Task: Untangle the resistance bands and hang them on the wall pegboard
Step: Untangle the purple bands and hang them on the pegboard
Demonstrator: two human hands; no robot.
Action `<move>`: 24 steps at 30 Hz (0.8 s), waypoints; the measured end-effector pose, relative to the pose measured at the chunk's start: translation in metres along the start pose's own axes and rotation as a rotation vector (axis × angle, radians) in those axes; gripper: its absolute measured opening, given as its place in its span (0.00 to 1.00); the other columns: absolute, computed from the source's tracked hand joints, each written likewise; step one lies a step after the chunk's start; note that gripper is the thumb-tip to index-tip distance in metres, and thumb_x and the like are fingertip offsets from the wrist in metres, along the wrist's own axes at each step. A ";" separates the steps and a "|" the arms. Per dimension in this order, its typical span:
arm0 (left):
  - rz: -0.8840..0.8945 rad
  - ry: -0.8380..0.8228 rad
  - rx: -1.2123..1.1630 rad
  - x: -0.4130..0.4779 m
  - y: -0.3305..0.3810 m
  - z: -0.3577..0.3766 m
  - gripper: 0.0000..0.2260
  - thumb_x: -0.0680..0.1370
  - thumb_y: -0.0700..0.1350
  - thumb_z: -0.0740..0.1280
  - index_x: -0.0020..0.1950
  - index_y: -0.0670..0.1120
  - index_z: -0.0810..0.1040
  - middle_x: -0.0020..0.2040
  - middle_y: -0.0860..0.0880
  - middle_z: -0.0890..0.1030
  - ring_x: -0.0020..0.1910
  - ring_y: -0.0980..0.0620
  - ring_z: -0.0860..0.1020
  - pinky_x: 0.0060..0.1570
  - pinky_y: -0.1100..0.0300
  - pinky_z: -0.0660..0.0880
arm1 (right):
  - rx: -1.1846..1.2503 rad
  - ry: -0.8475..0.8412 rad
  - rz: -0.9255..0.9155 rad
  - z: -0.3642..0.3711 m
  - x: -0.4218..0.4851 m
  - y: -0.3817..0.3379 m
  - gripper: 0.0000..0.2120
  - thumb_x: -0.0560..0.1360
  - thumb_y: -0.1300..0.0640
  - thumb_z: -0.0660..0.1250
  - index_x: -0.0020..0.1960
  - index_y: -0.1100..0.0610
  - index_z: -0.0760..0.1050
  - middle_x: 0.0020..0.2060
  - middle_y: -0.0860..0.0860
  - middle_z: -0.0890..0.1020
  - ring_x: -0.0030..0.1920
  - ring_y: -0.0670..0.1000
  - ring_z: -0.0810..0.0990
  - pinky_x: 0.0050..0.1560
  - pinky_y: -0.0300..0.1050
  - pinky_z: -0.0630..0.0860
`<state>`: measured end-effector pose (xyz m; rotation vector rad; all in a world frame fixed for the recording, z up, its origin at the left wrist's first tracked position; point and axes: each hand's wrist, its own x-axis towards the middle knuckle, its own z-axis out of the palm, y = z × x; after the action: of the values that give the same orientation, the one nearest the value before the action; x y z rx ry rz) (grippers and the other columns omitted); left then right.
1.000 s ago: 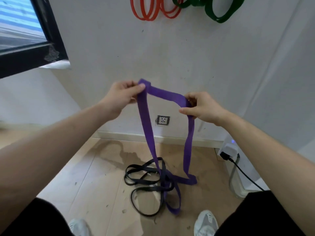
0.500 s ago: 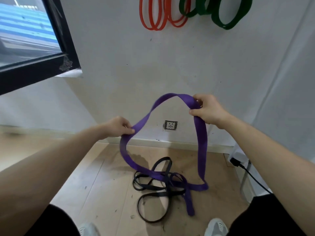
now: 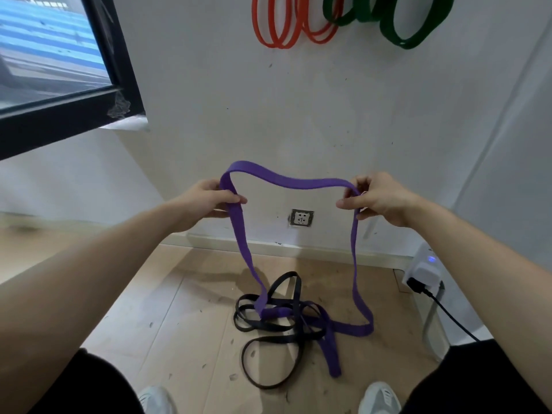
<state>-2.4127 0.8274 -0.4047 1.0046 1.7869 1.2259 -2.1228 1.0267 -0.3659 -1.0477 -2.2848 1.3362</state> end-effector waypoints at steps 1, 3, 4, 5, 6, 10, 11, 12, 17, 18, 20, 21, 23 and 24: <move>0.005 0.021 0.000 0.000 0.001 0.000 0.09 0.78 0.37 0.69 0.58 0.38 0.77 0.52 0.42 0.86 0.51 0.45 0.85 0.55 0.52 0.81 | 0.035 -0.027 0.008 -0.001 0.000 -0.001 0.09 0.68 0.65 0.78 0.41 0.60 0.78 0.33 0.51 0.79 0.35 0.48 0.82 0.38 0.42 0.81; 0.006 0.044 0.045 0.000 0.000 -0.002 0.09 0.76 0.35 0.72 0.53 0.42 0.75 0.49 0.40 0.86 0.47 0.44 0.86 0.51 0.52 0.82 | 0.145 -0.081 0.025 -0.003 -0.002 -0.002 0.10 0.68 0.69 0.77 0.41 0.60 0.77 0.33 0.51 0.80 0.37 0.49 0.84 0.45 0.46 0.83; -0.004 0.025 0.083 0.000 -0.002 -0.006 0.11 0.74 0.35 0.74 0.52 0.43 0.74 0.48 0.40 0.85 0.46 0.44 0.85 0.49 0.53 0.81 | 0.214 -0.104 0.029 -0.005 -0.003 -0.002 0.10 0.69 0.70 0.76 0.42 0.60 0.77 0.34 0.51 0.81 0.39 0.51 0.85 0.49 0.48 0.84; -0.021 -0.022 0.120 -0.001 -0.005 -0.009 0.14 0.73 0.36 0.76 0.53 0.42 0.74 0.45 0.41 0.84 0.46 0.44 0.84 0.48 0.52 0.80 | 0.285 -0.121 0.030 -0.006 -0.003 -0.003 0.10 0.70 0.72 0.74 0.43 0.60 0.77 0.34 0.52 0.81 0.41 0.52 0.85 0.51 0.49 0.84; -0.037 -0.083 0.165 -0.002 -0.010 -0.013 0.17 0.70 0.38 0.78 0.55 0.42 0.76 0.43 0.44 0.83 0.45 0.46 0.83 0.48 0.52 0.80 | 0.355 -0.130 0.029 -0.008 -0.004 -0.004 0.10 0.71 0.73 0.72 0.44 0.60 0.77 0.35 0.53 0.81 0.41 0.53 0.85 0.52 0.49 0.84; -0.034 -0.262 0.364 -0.011 -0.018 -0.023 0.34 0.54 0.59 0.84 0.50 0.39 0.81 0.37 0.50 0.78 0.38 0.54 0.77 0.43 0.60 0.76 | 0.466 -0.116 0.000 -0.007 -0.005 -0.010 0.06 0.74 0.72 0.69 0.47 0.63 0.78 0.40 0.54 0.79 0.42 0.52 0.81 0.50 0.48 0.84; -0.026 -0.278 0.344 -0.011 -0.018 -0.024 0.35 0.55 0.60 0.84 0.50 0.37 0.81 0.38 0.49 0.77 0.39 0.54 0.78 0.43 0.62 0.77 | 0.440 -0.105 -0.008 -0.004 -0.004 -0.011 0.05 0.74 0.71 0.70 0.49 0.64 0.79 0.41 0.54 0.80 0.42 0.52 0.81 0.49 0.47 0.84; -0.020 -0.294 0.302 -0.011 -0.016 -0.026 0.32 0.59 0.57 0.84 0.50 0.35 0.80 0.39 0.47 0.78 0.40 0.53 0.78 0.44 0.62 0.78 | 0.406 -0.085 -0.010 -0.001 -0.003 -0.011 0.06 0.74 0.69 0.71 0.51 0.65 0.80 0.41 0.54 0.81 0.43 0.52 0.82 0.47 0.46 0.84; 0.029 -0.318 0.009 -0.014 0.004 -0.037 0.26 0.59 0.55 0.84 0.47 0.42 0.81 0.42 0.44 0.80 0.45 0.47 0.81 0.54 0.54 0.80 | 0.060 0.079 -0.018 0.004 0.002 -0.004 0.13 0.72 0.57 0.77 0.52 0.62 0.81 0.40 0.54 0.84 0.34 0.47 0.84 0.33 0.40 0.80; 0.057 -0.286 -0.048 -0.015 0.009 -0.039 0.27 0.58 0.56 0.84 0.47 0.43 0.81 0.41 0.46 0.80 0.44 0.48 0.80 0.54 0.55 0.80 | -0.024 0.088 -0.019 0.004 0.002 -0.002 0.13 0.71 0.55 0.78 0.50 0.61 0.81 0.38 0.53 0.84 0.32 0.46 0.83 0.31 0.39 0.78; 0.111 -0.209 -0.135 -0.018 0.019 -0.038 0.24 0.60 0.56 0.83 0.49 0.45 0.83 0.40 0.49 0.79 0.42 0.50 0.80 0.52 0.57 0.81 | -0.149 0.073 -0.024 0.008 0.004 0.001 0.13 0.71 0.55 0.79 0.48 0.61 0.80 0.34 0.53 0.82 0.29 0.46 0.81 0.26 0.39 0.74; 0.130 -0.166 -0.152 -0.019 0.024 -0.035 0.21 0.63 0.54 0.82 0.50 0.45 0.83 0.40 0.51 0.79 0.41 0.51 0.79 0.50 0.57 0.80 | -0.200 0.073 -0.032 0.011 0.005 0.002 0.12 0.71 0.56 0.78 0.48 0.62 0.80 0.34 0.54 0.81 0.29 0.48 0.80 0.25 0.39 0.73; 0.155 -0.026 -0.125 -0.020 0.033 -0.027 0.13 0.70 0.48 0.77 0.51 0.44 0.82 0.40 0.51 0.79 0.40 0.52 0.77 0.48 0.58 0.78 | -0.253 0.106 -0.065 0.016 0.007 0.000 0.08 0.74 0.61 0.75 0.49 0.63 0.79 0.35 0.56 0.79 0.32 0.53 0.78 0.24 0.41 0.72; 0.164 0.077 -0.091 -0.018 0.035 -0.023 0.10 0.72 0.45 0.76 0.50 0.43 0.82 0.38 0.52 0.79 0.38 0.54 0.77 0.46 0.59 0.77 | -0.246 0.130 -0.083 0.018 0.009 -0.002 0.05 0.75 0.63 0.72 0.49 0.63 0.78 0.35 0.57 0.77 0.32 0.54 0.77 0.23 0.41 0.72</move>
<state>-2.4183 0.8111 -0.3625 1.0823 1.7170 1.4508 -2.1398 1.0211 -0.3744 -1.0664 -2.4073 0.9436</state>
